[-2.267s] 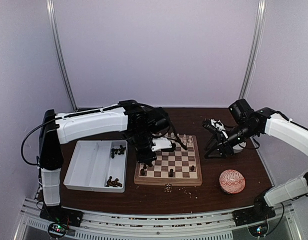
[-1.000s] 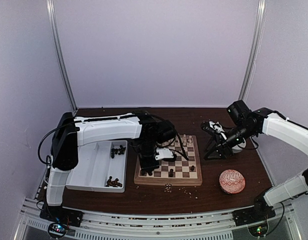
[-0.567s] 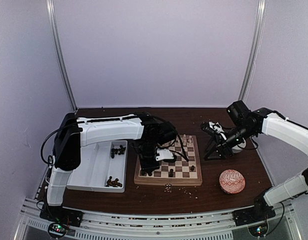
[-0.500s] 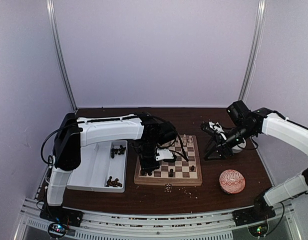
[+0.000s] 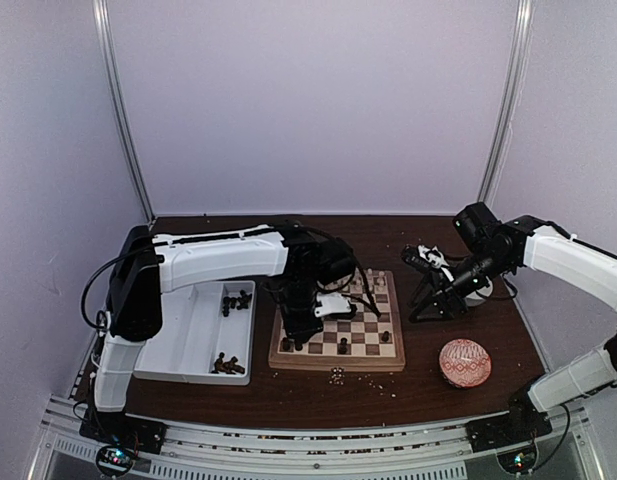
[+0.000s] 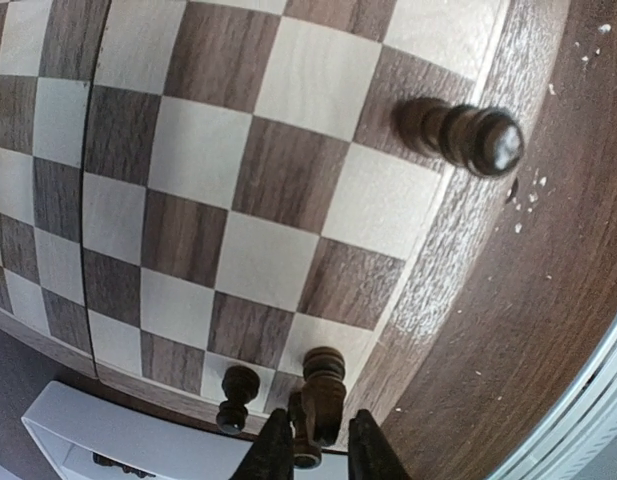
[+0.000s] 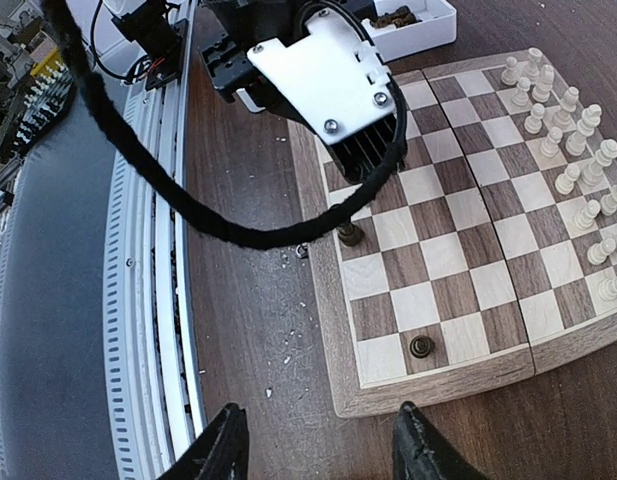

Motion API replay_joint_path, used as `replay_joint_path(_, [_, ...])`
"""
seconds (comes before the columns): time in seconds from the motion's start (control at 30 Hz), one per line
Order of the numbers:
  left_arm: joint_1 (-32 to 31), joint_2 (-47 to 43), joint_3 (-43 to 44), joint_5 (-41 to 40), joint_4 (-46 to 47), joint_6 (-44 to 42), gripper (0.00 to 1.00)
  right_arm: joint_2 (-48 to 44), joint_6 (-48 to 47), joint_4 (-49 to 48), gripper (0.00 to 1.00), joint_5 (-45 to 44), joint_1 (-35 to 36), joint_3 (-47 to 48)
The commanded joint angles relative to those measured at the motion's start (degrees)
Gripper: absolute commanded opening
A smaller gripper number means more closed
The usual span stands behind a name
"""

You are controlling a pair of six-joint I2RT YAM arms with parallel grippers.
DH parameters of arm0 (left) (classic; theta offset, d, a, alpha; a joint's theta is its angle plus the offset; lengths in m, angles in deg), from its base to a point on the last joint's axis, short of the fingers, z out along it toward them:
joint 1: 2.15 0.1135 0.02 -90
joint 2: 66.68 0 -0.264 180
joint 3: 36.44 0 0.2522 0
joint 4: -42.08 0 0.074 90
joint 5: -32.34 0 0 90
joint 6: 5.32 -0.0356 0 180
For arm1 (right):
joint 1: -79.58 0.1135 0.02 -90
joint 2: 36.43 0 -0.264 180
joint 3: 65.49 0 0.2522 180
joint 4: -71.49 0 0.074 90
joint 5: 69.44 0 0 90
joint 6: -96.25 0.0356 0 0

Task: Set up the chess pieces on the board
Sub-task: Place the knight at g8, then pick up the king from the storage box.

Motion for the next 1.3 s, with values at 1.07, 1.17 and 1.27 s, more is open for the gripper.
replay_joint_path(1.07, [20.7, -25.1, -39.7, -12.1, 32.7, 48.9, 0.33, 1.2, -0.5, 0.7, 0.49, 0.0, -0.2, 0.5])
replay_joint_path(1.17, [21.4, -23.1, -39.6, -13.4, 33.1, 50.8, 0.33, 1.1, -0.6, 0.9, 0.49, 0.0, -0.2, 0.6])
replay_joint_path(1.27, [21.9, -22.5, -40.8, -14.9, 34.1, 52.6, 0.33, 1.1, -0.9, 1.0, 0.49, -0.4, -0.2, 0.4])
